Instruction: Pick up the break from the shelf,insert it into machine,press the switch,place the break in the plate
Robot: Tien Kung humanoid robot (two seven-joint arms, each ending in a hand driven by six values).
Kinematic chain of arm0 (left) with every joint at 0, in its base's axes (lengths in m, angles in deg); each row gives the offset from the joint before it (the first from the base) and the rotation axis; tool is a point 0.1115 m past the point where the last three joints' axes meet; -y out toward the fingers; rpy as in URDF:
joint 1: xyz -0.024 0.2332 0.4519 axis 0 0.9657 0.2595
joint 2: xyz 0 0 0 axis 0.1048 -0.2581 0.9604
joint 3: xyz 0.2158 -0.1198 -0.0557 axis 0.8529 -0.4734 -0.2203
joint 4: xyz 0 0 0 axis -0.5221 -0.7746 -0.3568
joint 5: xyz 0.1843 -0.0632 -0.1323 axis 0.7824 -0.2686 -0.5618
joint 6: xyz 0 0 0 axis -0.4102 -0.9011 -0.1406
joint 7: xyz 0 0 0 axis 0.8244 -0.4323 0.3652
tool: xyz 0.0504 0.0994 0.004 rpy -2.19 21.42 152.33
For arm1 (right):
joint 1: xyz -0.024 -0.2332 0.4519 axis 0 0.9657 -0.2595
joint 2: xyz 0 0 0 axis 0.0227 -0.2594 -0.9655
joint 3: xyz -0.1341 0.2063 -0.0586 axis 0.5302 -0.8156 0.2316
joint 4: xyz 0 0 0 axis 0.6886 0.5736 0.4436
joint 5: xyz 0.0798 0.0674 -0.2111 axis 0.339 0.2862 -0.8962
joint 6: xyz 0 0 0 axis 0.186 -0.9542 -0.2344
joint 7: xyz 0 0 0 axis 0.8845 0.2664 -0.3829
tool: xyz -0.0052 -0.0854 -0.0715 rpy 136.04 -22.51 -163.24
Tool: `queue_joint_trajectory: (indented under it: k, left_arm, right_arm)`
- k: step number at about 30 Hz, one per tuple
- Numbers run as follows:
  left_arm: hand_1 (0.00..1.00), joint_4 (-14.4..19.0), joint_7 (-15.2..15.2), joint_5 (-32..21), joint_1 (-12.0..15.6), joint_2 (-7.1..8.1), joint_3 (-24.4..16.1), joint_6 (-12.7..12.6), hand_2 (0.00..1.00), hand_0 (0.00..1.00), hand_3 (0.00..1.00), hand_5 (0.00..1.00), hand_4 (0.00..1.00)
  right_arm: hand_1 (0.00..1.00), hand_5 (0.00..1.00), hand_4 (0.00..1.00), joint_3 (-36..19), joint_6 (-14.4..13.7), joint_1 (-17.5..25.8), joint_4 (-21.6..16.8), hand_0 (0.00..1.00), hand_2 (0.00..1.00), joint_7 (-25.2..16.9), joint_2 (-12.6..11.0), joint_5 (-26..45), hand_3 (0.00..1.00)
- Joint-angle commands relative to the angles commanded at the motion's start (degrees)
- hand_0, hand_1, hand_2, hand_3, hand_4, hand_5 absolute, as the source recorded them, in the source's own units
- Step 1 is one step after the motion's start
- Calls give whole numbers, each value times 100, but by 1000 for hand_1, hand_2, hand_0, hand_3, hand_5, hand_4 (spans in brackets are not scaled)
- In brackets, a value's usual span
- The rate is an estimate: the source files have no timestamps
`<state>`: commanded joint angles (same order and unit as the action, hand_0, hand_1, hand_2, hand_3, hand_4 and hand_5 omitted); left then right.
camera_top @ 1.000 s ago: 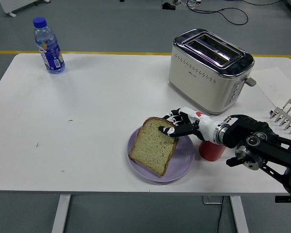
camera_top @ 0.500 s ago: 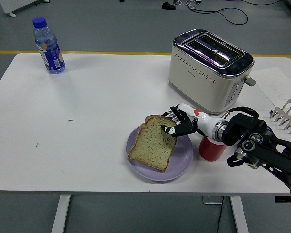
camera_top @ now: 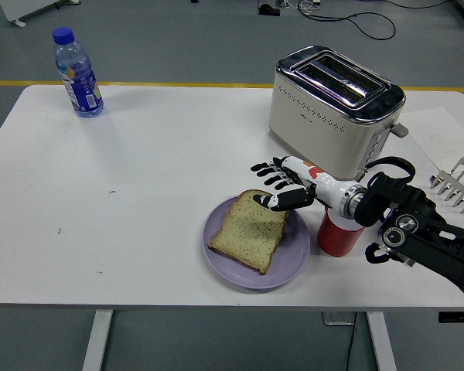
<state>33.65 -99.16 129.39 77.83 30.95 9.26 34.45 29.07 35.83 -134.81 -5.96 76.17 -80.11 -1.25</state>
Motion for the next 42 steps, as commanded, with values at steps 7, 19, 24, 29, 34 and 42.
queue_joint_trajectory:
  k: [7, 19, 24, 29, 34, 42]
  left_arm:
    - [464, 0, 2, 9, 5, 0, -15, -1, 465, 603, 540, 926, 283]
    - [465, 0, 5, 117, 44, 0, -113, 4, 466, 603, 540, 927, 283]
    - [465, 0, 1, 202, 84, 0, -188, 13, 466, 603, 540, 927, 283]
    - [465, 0, -2, 283, 125, 0, -253, 20, 466, 604, 541, 927, 284]
    - [465, 0, -5, 375, 174, 0, -327, 32, 467, 602, 540, 928, 283]
    - [465, 0, -4, 562, 238, 0, -473, 47, 467, 602, 540, 928, 283]
  right_arm:
    - [800, 200, 778, -343, 87, 119, -534, 818, 863, -133, -200, -165, 840]
    - [727, 202, 709, -2193, 498, 664, -2111, 742, 767, -1662, -1042, 1503, 741]
    - [727, 202, 709, -3270, 346, 1086, -2111, 742, 767, -2450, -1354, 2703, 741]
    - [718, 227, 683, -4387, 92, 1540, -2111, 732, 751, -2877, -1436, 3873, 720]
    - [722, 229, 644, -5356, -178, 2145, -1917, 737, 749, -3099, -1423, 4564, 712]
    - [720, 224, 628, -6263, -432, 3073, -1057, 741, 747, -3248, -1145, 4912, 704]
